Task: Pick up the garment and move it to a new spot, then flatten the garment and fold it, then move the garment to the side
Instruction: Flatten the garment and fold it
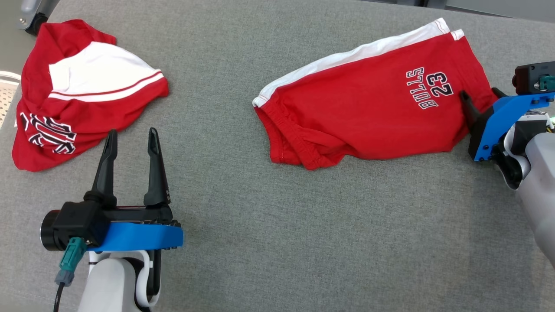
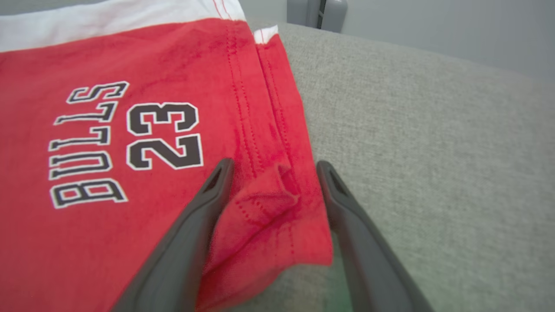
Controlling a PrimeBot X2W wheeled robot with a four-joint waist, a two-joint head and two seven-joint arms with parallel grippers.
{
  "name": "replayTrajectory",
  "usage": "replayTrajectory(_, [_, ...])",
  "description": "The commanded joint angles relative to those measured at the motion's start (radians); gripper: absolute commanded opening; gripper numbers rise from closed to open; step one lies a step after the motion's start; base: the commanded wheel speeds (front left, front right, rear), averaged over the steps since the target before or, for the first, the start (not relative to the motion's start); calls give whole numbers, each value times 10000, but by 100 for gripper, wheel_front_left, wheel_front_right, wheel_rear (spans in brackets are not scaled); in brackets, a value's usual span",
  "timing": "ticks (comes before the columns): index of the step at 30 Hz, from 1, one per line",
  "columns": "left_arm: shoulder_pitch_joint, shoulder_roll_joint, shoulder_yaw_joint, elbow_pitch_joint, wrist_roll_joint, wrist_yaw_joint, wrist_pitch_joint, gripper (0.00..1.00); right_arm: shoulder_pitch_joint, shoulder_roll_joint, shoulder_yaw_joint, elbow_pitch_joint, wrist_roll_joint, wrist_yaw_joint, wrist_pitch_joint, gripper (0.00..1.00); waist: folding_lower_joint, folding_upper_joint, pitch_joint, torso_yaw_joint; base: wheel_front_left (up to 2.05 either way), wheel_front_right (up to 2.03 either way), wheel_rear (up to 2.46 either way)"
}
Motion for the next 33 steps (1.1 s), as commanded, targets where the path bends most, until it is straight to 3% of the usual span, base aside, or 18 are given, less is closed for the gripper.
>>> replayTrajectory(1, [99, -47, 59, -37, 37, -27, -28, 100, 192, 123, 71, 82, 107, 5, 137, 100, 0, 1, -3, -5, 0, 0, 0])
replayTrajectory(3, [113, -65, 104, 6, 221, -86, -28, 100, 224, 123, 41, -35, 287, 5, 116, 17, 0, 1, 8, -13, 0, 0, 0])
replayTrajectory(4, [111, -78, 105, 29, 276, -104, -28, 100, 230, 116, 70, -76, 320, 5, 116, 0, 0, 1, 15, -24, 0, 0, 0])
replayTrajectory(11, [180, -91, 173, 177, 178, -136, -28, 100, 425, 167, -176, -329, 940, 2, -671, 0, 0, 1, -198, -266, 0, 0, 0])
replayTrajectory(19, [618, -91, 370, 232, 346, -153, -28, 100, 2044, 271, -146, -1041, 1652, 3, -1892, 0, 0, 1, -935, -872, 0, 0, 0])
replayTrajectory(26, [1137, -89, 575, 136, 430, -103, -28, 100, 3626, -122, -433, -1898, 2253, 3, -2293, 0, 0, 1, -1578, -1481, 0, 0, 0])
replayTrajectory(33, [1334, -90, 776, 145, 521, -188, -28, 100, 4370, -919, -1047, -2200, 2523, 3, -2346, 0, 0, 1, -1760, -1785, 0, 0, 0])
